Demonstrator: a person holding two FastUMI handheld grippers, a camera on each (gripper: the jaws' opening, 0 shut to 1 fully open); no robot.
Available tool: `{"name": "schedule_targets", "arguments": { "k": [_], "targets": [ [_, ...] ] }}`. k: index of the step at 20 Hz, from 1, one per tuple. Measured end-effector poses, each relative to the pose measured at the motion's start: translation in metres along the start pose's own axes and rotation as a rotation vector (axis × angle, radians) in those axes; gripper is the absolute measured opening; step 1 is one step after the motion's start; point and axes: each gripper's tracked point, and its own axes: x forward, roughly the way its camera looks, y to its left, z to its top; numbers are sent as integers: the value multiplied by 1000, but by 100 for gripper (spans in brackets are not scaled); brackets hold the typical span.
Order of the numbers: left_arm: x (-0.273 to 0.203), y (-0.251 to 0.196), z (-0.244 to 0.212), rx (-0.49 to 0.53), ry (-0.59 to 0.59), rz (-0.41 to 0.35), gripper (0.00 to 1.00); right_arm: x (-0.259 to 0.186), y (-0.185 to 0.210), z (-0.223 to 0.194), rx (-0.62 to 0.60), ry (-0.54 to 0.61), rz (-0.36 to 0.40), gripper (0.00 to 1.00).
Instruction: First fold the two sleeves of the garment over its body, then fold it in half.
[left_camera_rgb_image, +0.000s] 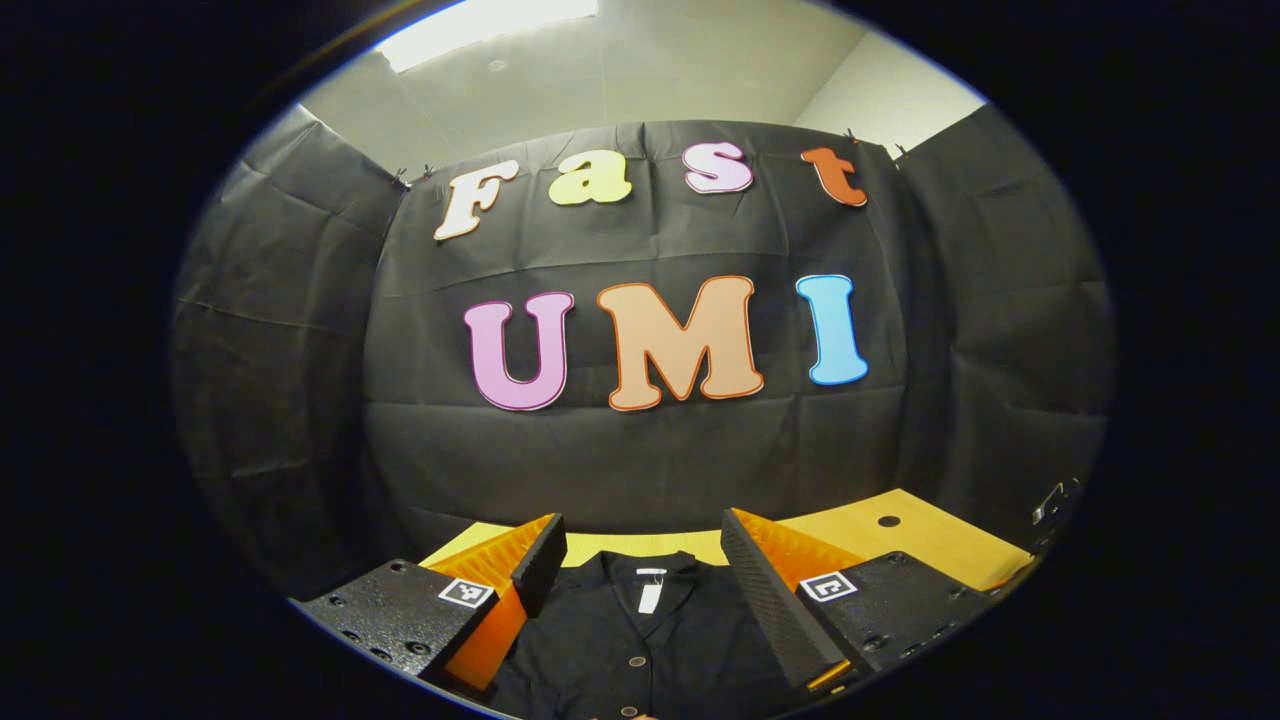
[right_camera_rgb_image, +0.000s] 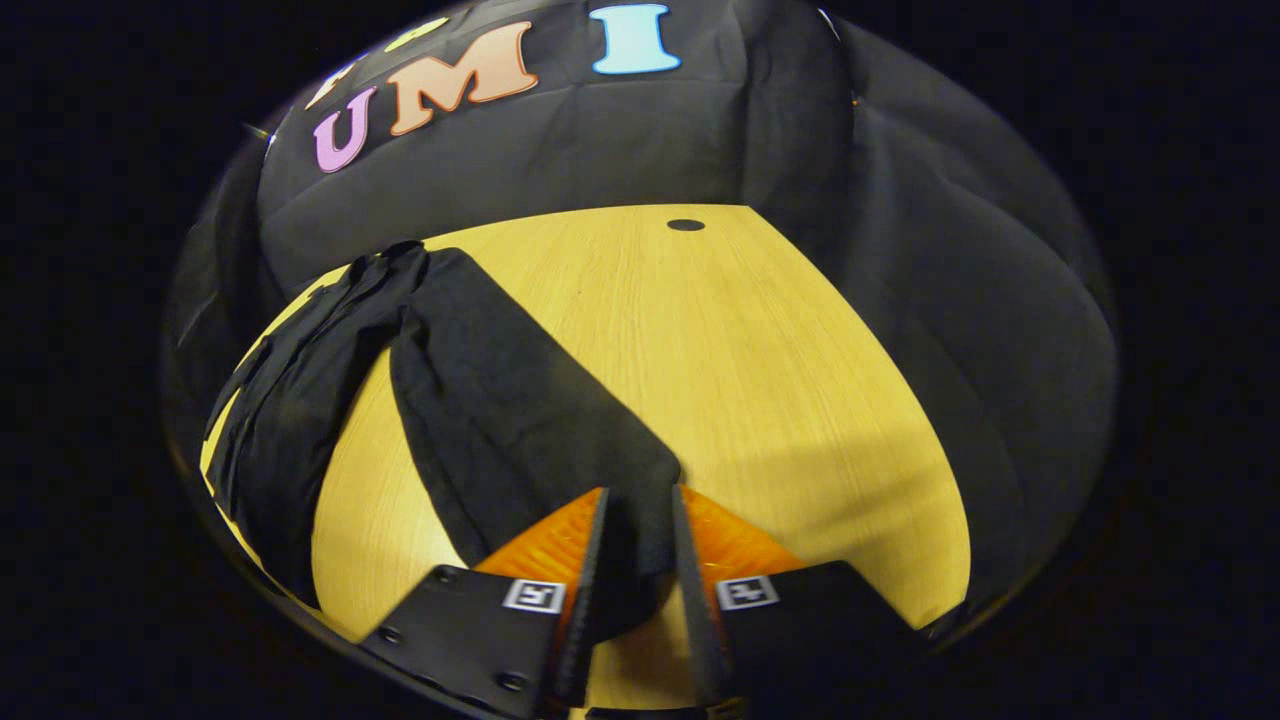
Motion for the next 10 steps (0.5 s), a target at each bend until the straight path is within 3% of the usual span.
{"name": "schedule_targets", "arguments": {
  "k": [1, 3, 4, 5, 8, 10],
  "targets": [
    [-1, 2, 0, -3, 0, 5, 95, -1, 2, 2, 10, -4, -15, 14],
    [-4, 11, 1, -8, -2, 20, 100, 0, -2, 1, 36, 8, -27, 6],
    [-4, 15, 0, -6, -4, 25, 100, -3, -2, 3, 52, 9, -33, 6],
    [-5, 18, 1, -2, -6, 29, 93, -5, 2, 5, 72, 9, -25, 3],
    [-8, 34, 3, 7, -24, 32, 93, -22, 11, 37, 147, -71, 17, 3],
    [-7, 46, 2, -9, -33, 33, 93, -45, 38, 63, 184, -125, 41, 3]
  ]
}}
